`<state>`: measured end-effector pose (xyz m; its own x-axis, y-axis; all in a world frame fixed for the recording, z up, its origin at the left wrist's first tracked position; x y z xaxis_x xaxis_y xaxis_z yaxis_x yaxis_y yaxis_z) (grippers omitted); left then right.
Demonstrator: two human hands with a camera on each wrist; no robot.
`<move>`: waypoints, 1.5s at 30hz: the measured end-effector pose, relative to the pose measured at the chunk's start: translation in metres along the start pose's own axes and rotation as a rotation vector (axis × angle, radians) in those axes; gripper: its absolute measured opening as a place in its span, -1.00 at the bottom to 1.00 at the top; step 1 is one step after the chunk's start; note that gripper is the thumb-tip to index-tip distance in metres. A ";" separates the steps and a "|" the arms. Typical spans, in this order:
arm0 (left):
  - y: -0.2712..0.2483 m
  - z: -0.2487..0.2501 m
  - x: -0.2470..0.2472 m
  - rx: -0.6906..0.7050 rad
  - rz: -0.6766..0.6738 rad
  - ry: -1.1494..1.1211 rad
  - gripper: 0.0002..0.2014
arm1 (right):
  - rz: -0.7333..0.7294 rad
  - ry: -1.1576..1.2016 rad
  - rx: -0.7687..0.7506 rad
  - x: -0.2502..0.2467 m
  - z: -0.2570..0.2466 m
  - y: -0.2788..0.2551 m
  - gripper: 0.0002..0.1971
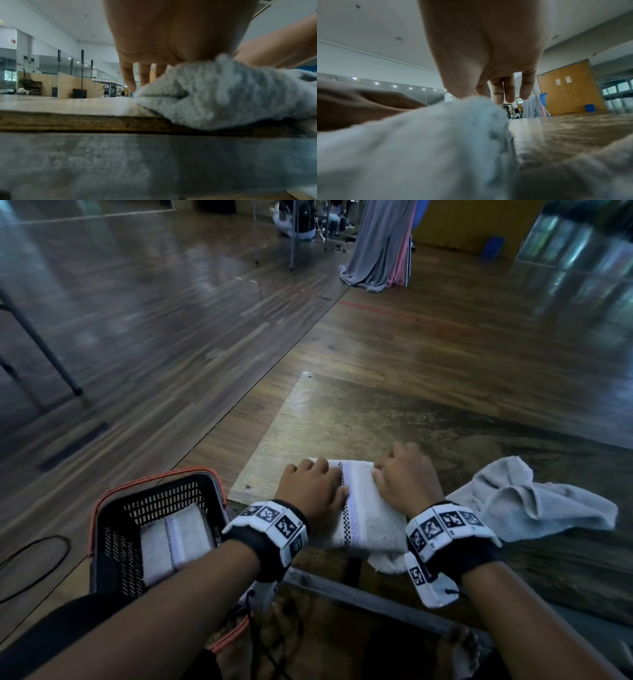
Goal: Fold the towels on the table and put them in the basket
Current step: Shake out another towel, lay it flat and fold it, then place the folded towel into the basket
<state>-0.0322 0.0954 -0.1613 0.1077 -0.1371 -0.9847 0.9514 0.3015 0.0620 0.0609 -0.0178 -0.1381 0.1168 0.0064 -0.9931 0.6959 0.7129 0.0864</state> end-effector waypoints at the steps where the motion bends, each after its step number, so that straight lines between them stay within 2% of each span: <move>1: -0.002 0.000 0.003 -0.006 0.011 -0.010 -0.58 | -0.039 -0.010 -0.003 0.004 -0.006 -0.003 -0.62; 4: 0.000 -0.005 0.012 -0.019 0.013 -0.017 -0.54 | -0.127 0.107 0.032 0.020 -0.018 -0.014 -0.50; 7: 0.004 -0.017 0.025 -0.075 -0.083 -0.044 -0.48 | -0.213 0.291 0.091 0.041 -0.022 -0.019 -0.38; 10: 0.007 -0.025 0.033 -0.109 -0.138 -0.106 -0.45 | -0.275 0.411 0.102 0.057 -0.020 -0.016 -0.35; 13: 0.007 -0.036 0.034 -0.142 -0.165 -0.107 -0.43 | -0.293 0.406 0.128 0.061 -0.003 -0.017 -0.33; 16: 0.006 -0.054 0.023 -0.207 -0.150 -0.072 -0.40 | -0.231 0.357 0.299 0.049 0.032 -0.022 -0.30; 18: 0.006 -0.063 0.008 -0.217 -0.054 -0.053 -0.47 | -0.138 0.325 0.367 0.032 0.048 -0.023 -0.41; 19: 0.006 -0.066 0.002 -0.220 -0.027 -0.084 -0.55 | -0.116 0.337 0.381 0.025 0.053 -0.023 -0.52; 20: 0.005 -0.069 -0.001 -0.235 -0.041 -0.145 -0.62 | -0.138 0.380 0.397 0.022 0.055 -0.024 -0.61; 21: 0.003 -0.071 0.000 -0.259 -0.091 -0.217 -0.66 | -0.197 0.443 0.404 0.022 0.055 -0.025 -0.60; 24: -0.001 -0.068 0.012 -0.294 -0.267 -0.307 -0.54 | -0.398 0.668 0.368 0.027 0.041 -0.031 -0.55; 27: -0.003 -0.064 0.018 -0.341 -0.278 -0.266 -0.50 | -0.421 0.700 0.359 0.031 0.032 -0.031 -0.60; 31: 0.000 -0.056 0.019 -0.358 -0.321 -0.305 -0.55 | -0.415 0.775 0.386 0.034 0.027 -0.028 -0.62; 34: 0.003 -0.050 0.008 -0.351 -0.337 -0.518 -0.64 | -0.404 0.931 0.372 0.030 0.024 -0.025 -0.67; 37: 0.001 -0.047 -0.002 -0.449 -0.325 -0.856 -0.64 | -0.380 1.098 0.358 0.024 0.022 -0.030 -0.84; 39: -0.009 -0.045 -0.008 -0.509 -0.289 -0.979 -0.74 | -0.325 1.171 0.385 0.020 0.021 -0.037 -0.90; 41: -0.025 -0.041 -0.014 -0.551 -0.278 -1.087 -0.90 | -0.264 1.234 0.437 0.015 0.021 -0.048 -0.65; 42: -0.037 -0.037 -0.016 -0.564 -0.285 -1.140 -0.92 | -0.245 1.262 0.458 0.011 0.021 -0.056 -0.52; 45: -0.074 -0.028 -0.016 -0.581 -0.297 -1.322 -0.79 | -0.203 1.377 0.474 -0.001 0.015 -0.083 -0.36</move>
<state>-0.1120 0.1014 -0.1545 0.4162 -0.9067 -0.0687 0.7732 0.3927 -0.4980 0.0138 -0.0877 -0.1428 -0.5722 0.7786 -0.2576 0.8117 0.4930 -0.3132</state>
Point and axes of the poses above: each hand's wrist, its own y-axis towards the middle knuckle, its own x-axis out of the palm, z = x × y, the point moved 6 cm from there along y, towards the middle knuckle, and after that the axes turned 5 degrees about -x, right-handed, at the moved point
